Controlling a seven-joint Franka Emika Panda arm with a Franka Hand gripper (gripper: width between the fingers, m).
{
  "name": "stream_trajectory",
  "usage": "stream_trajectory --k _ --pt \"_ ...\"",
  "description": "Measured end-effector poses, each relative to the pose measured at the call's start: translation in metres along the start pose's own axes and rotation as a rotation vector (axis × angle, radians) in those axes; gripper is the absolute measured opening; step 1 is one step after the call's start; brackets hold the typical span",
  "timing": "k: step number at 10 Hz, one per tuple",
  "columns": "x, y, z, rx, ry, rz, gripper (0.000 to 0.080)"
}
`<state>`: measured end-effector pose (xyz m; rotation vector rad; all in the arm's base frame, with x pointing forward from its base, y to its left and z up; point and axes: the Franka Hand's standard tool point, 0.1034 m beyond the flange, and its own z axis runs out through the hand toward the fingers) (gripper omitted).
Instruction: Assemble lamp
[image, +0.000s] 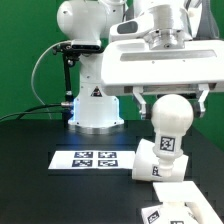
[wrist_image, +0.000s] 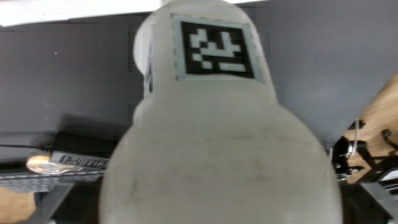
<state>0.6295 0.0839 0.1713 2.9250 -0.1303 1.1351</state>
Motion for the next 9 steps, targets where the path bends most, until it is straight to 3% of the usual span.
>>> stream_trajectory --k 2,6,9 --pt "-0.010 -0.001 0.010 -0.007 -0.011 -0.011 0.0573" --pt "-0.019 -0.017 0.010 0.009 -0.029 -0.015 0.0573" --pt "-0.025 -0.017 0.013 0.007 -0.038 -0.020 0.0573"
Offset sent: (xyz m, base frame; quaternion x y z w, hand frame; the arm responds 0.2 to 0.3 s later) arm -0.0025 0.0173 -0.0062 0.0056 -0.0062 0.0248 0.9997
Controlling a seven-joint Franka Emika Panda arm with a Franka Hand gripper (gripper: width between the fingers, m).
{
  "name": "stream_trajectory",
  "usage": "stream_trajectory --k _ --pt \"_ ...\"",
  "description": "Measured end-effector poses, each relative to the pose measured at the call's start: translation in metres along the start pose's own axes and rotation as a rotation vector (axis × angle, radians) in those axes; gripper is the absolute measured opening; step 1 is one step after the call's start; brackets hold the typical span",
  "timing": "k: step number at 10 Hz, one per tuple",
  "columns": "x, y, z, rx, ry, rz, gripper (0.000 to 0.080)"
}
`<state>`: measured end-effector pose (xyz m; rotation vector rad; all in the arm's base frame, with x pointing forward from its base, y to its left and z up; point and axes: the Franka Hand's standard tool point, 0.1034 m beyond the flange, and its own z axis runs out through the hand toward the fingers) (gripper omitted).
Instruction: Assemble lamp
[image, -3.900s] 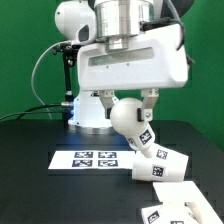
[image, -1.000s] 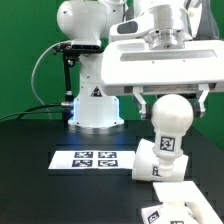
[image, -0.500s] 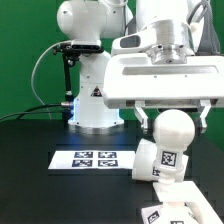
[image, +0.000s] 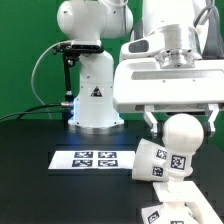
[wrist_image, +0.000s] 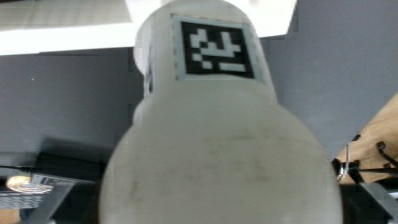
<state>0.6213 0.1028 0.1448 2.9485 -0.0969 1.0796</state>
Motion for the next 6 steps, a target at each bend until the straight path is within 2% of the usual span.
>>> stream_trajectory --k 6 --pt "-0.0100 0.0032 0.0088 -0.011 -0.006 -0.013 0.0573"
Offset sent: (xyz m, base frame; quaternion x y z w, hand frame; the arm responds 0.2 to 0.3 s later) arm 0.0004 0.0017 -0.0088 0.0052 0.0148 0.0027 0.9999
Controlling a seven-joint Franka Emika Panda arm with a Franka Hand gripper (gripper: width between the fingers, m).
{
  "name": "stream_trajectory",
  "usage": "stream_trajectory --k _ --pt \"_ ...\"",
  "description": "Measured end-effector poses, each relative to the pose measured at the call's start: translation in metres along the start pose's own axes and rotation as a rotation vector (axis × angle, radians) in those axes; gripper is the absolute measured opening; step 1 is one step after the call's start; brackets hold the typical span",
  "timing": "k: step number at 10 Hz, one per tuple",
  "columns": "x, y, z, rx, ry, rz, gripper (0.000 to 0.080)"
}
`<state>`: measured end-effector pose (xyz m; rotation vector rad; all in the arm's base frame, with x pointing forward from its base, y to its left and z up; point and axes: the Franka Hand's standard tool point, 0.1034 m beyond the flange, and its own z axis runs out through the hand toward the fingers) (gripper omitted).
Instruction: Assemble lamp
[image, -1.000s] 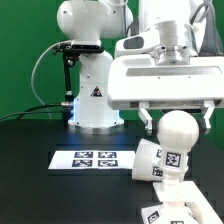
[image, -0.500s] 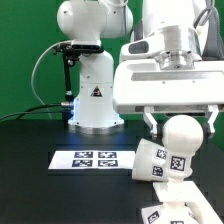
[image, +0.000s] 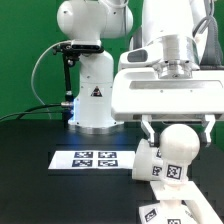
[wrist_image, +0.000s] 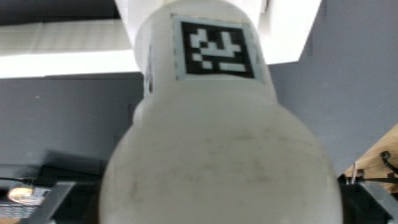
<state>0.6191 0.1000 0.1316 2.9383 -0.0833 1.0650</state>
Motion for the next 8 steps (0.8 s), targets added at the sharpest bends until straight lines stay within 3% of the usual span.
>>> stream_trajectory --k 2,3,4,8 --pt "-0.0006 0.0000 0.0003 0.000 -0.007 0.000 0.0573" --pt "-0.0012 0.0001 0.0006 0.000 -0.010 0.000 0.0654" --pt "-0.0012 0.0001 0.0006 0.000 -0.010 0.000 0.0685" --pt "-0.0018 0.0009 -0.0048 0.004 -0.088 0.011 0.0698"
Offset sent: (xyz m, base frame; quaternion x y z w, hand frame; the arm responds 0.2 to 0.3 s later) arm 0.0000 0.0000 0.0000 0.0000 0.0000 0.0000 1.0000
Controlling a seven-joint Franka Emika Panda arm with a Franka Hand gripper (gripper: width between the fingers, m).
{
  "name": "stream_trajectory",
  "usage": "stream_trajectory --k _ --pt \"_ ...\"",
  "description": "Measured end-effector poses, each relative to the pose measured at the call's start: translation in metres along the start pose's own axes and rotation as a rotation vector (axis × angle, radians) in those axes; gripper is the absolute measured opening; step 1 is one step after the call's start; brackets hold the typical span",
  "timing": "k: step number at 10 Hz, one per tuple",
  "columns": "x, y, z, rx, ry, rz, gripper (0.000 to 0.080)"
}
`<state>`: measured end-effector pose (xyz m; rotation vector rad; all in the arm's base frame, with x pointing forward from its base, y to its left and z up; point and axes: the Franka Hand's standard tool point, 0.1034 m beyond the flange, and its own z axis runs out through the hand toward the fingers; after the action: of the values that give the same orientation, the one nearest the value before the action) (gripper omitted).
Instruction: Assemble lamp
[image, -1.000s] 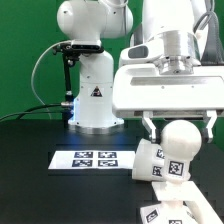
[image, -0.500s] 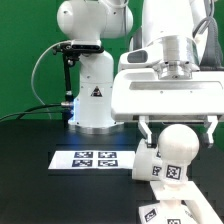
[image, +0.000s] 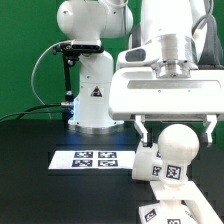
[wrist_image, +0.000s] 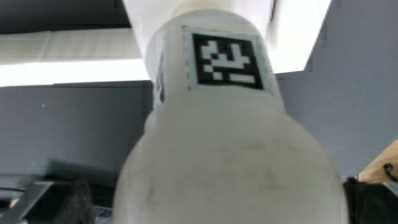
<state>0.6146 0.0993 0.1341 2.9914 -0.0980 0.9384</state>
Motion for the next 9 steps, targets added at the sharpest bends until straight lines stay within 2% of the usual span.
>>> stream_trajectory --k 1,2,3,5,8,9 --pt "-0.001 -0.003 -0.002 0.007 -0.069 0.010 0.0698" --pt "0.006 -0.005 -0.004 0.014 -0.121 0.021 0.0698" --pt "0.011 0.001 -0.003 0.009 -0.116 0.030 0.0698" --pt "0.000 0.005 0.001 0.008 -0.276 0.045 0.0698" --pt "-0.004 0.012 0.004 0.001 -0.461 0.073 0.0698" --pt "-0.003 0.009 0.005 0.000 -0.492 0.076 0.0698"
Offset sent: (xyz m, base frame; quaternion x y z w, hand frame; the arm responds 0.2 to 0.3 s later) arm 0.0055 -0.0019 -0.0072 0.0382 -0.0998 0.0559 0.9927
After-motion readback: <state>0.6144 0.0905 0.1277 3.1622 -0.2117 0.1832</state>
